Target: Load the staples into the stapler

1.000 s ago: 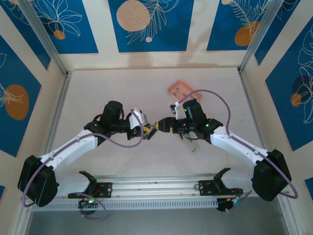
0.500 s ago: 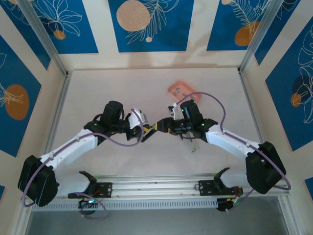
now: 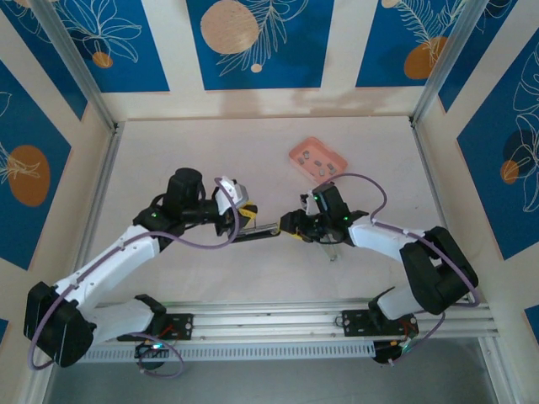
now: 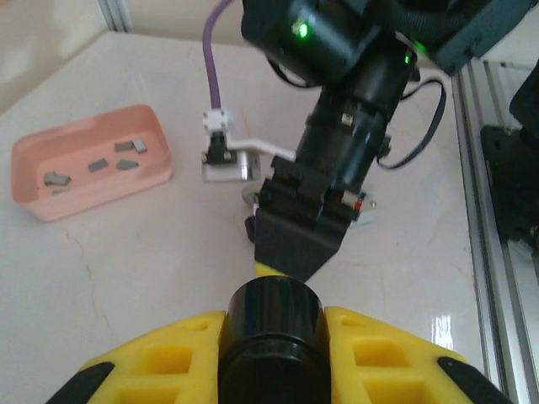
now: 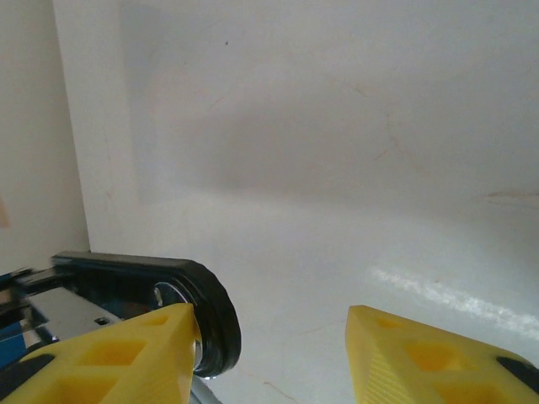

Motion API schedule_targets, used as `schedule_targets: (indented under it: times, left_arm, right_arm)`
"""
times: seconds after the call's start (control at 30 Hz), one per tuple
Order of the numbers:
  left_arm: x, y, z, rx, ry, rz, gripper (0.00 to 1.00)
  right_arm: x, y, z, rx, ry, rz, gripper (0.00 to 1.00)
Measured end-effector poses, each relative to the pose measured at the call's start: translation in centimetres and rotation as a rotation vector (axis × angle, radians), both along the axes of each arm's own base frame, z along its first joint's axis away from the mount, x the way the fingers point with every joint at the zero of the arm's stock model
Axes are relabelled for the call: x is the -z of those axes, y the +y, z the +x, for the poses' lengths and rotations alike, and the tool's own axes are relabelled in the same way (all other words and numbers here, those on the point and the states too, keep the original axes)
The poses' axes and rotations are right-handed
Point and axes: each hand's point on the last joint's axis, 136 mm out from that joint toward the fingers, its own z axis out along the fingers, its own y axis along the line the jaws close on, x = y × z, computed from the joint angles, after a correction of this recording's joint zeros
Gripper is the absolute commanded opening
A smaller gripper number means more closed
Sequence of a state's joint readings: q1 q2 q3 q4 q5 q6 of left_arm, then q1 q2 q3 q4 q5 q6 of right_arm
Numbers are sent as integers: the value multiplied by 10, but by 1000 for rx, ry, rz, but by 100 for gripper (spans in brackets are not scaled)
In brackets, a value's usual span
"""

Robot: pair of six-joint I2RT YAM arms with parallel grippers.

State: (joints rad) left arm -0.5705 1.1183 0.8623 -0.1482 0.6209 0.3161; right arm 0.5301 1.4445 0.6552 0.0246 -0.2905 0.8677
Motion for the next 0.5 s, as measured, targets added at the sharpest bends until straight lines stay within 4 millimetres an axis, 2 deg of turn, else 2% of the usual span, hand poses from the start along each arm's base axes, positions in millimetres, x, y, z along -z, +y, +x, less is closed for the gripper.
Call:
schedule_targets:
  times: [0.13, 0.27, 0.4, 0.5]
  left_arm:
    - [-19, -3, 4, -22, -3, -62, 0]
    - [-52, -7, 8, -29, -42, -144, 0]
    - [-84, -9, 11, -30, -106, -209, 0]
    - [-96, -9, 13, -35, -133, -233, 0]
  right_arm:
    - [12, 2, -1, 2, 13, -28, 50]
    - [26, 4, -5, -6, 41, -60, 52]
    - [25, 11, -10, -33, 29, -56, 55]
    - [19, 11, -10, -44, -6, -60, 56]
